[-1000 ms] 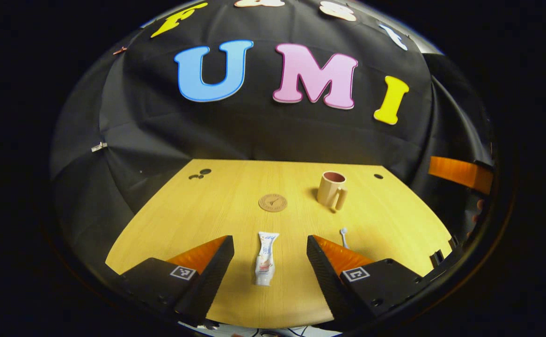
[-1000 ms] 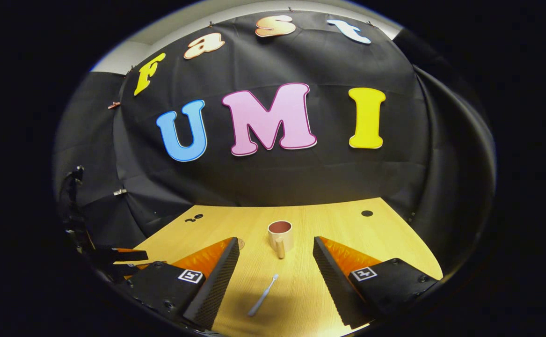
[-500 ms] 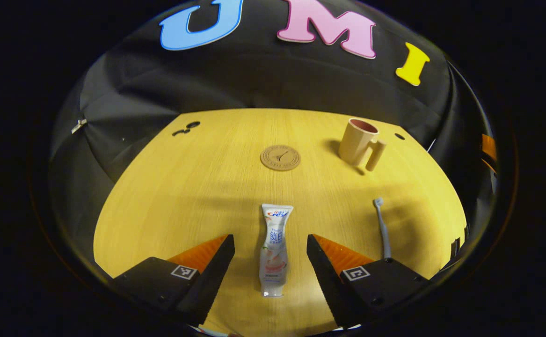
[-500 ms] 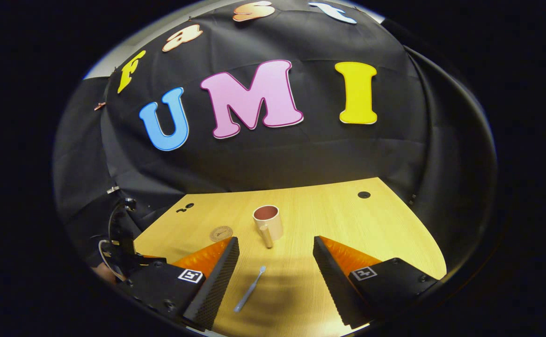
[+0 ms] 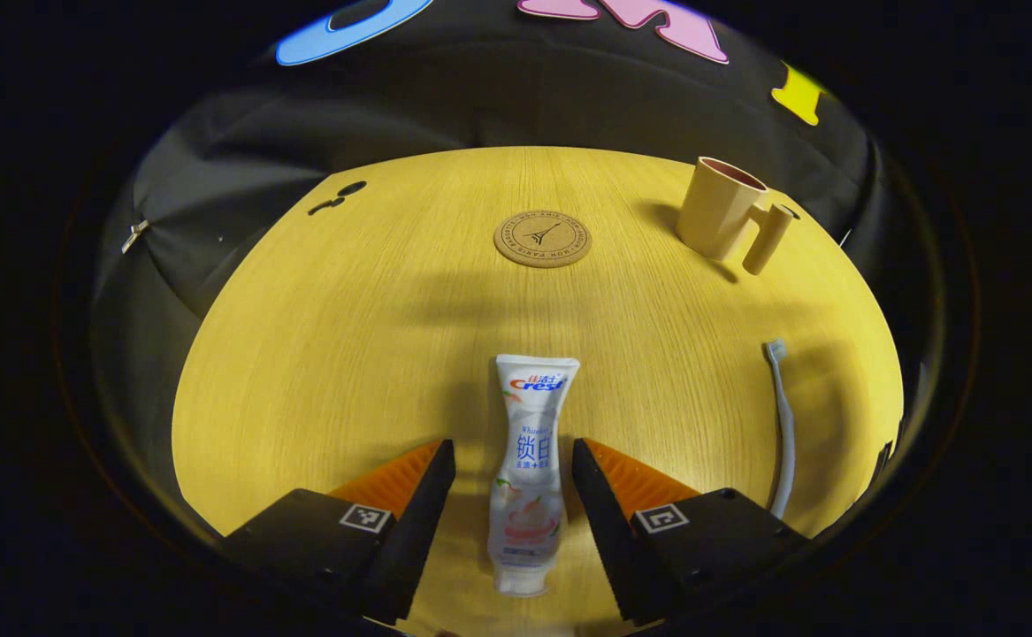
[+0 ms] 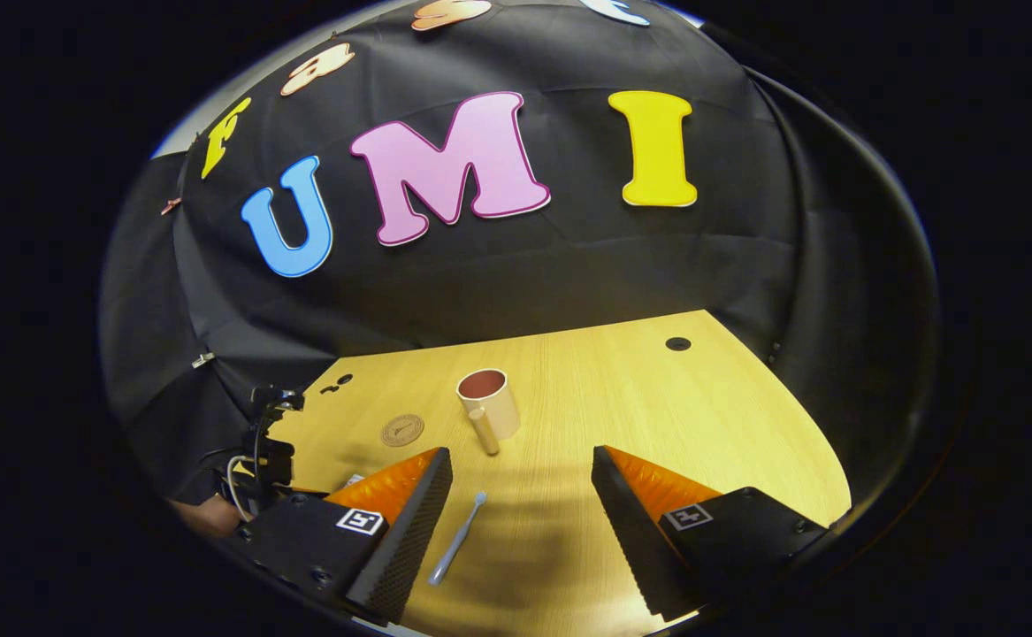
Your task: Put the toothbrush and toothpaste on the desktop into the cup, then pick up the cup and place it on the coaster on the desktop.
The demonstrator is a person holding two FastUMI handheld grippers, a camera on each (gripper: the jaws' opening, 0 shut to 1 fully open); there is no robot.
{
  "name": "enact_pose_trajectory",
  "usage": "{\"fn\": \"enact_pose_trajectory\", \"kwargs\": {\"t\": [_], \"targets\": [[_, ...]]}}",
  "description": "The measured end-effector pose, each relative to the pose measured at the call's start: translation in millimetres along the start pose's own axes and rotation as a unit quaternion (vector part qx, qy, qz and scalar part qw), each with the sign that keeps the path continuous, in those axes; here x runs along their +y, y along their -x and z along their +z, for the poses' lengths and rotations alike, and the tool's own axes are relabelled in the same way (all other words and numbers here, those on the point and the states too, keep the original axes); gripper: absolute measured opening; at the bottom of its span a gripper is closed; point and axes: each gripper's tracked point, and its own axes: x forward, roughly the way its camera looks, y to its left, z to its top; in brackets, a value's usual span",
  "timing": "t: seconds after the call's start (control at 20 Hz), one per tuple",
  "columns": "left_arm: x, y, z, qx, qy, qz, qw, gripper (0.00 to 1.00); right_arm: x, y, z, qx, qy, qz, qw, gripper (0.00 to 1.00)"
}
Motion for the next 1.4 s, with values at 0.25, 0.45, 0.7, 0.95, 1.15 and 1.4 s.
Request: {"fn": "enact_pose_trajectory", "kwargs": {"t": [0.25,0.45,0.7,0.95,1.15,1.4], "targets": [[-4.5,-5.0,2.7,0.013,0.004,-0.008,1.000,0.69,2.6,-4.4,-16.7,0.030,-0.010,-0.004,1.000,0.98],[-6.3,0.6,3.7,0.020,0.000,-0.007,1.000,0.48,7.9,-4.0,-30.5,0.053,-0.015,-0.004,0.998,0.98],[-10.1,-5.1,4.3,0.012,-0.017,-0.016,1.000,0.27,15.6,-7.6,-68.0,0.127,-0.014,-0.010,0.992,0.98],[-10.8,1.7,2.9,-0.003,0.027,-0.052,0.998,0.19,29.6,-14.7,-93.3,0.168,-0.009,-0.002,0.986,0.98],[-9.7,27.1,5.2,-0.032,0.038,-0.066,0.997,0.19,40.7,-28.5,-112.6,0.198,-0.004,0.004,0.980,0.98],[-10.9,78.1,7.3,-0.069,0.046,-0.082,0.993,0.19,56.0,-57.1,-140.3,0.244,-0.008,0.000,0.970,0.98]]}}
